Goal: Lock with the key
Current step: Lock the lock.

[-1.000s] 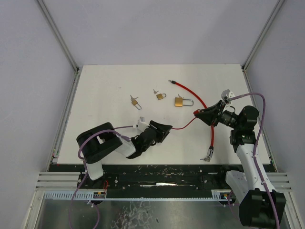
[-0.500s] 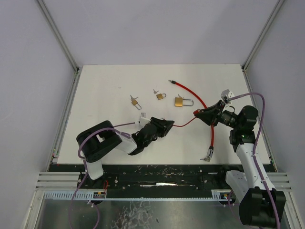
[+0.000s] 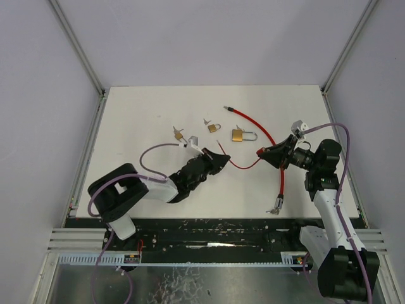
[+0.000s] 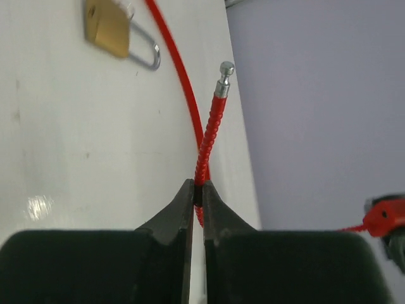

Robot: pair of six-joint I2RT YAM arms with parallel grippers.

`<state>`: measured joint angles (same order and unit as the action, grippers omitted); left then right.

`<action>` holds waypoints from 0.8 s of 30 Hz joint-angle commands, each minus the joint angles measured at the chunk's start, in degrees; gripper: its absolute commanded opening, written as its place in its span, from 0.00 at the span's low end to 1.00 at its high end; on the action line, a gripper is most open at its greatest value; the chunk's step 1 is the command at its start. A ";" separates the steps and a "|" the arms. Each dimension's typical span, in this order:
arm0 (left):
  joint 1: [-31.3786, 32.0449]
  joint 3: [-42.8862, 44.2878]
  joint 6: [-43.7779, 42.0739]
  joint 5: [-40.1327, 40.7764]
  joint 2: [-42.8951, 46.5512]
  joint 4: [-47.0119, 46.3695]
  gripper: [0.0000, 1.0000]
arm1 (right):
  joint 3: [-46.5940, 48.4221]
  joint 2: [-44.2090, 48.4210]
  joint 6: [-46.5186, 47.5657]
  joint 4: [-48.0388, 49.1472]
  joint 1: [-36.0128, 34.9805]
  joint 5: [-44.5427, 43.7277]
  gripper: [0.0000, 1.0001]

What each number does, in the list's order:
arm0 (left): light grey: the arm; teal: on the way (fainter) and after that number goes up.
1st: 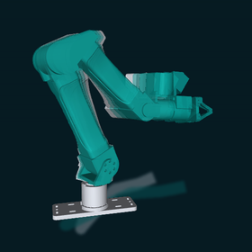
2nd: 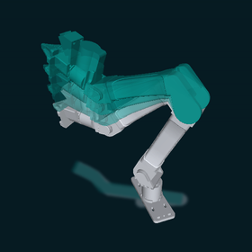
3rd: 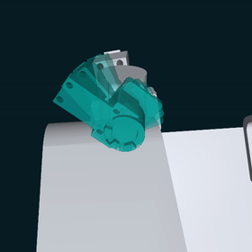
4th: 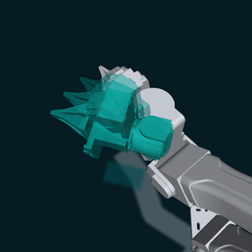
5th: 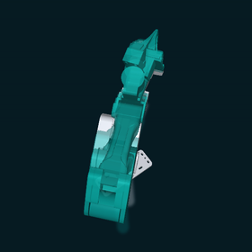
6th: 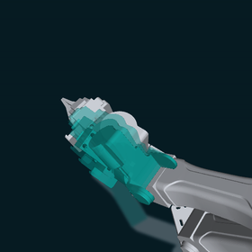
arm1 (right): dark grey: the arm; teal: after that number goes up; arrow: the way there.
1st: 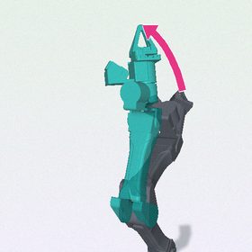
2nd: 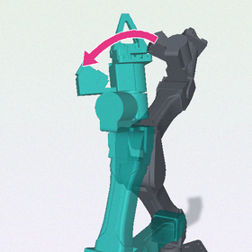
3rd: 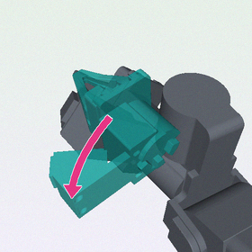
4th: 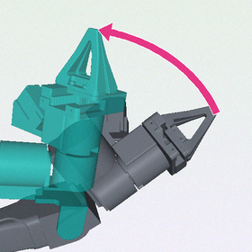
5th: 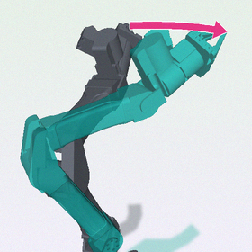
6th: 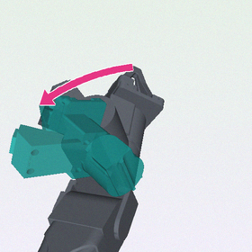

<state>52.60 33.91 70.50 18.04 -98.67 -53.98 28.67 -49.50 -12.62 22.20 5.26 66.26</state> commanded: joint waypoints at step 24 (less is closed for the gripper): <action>6.81 11.71 -69.28 -22.89 -0.46 6.78 0.00 | 0.77 -4.83 1.15 2.69 0.19 -0.06 0.00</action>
<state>57.84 44.36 4.54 -2.52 -98.78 -44.88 28.84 -53.95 -12.45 21.74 5.30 66.92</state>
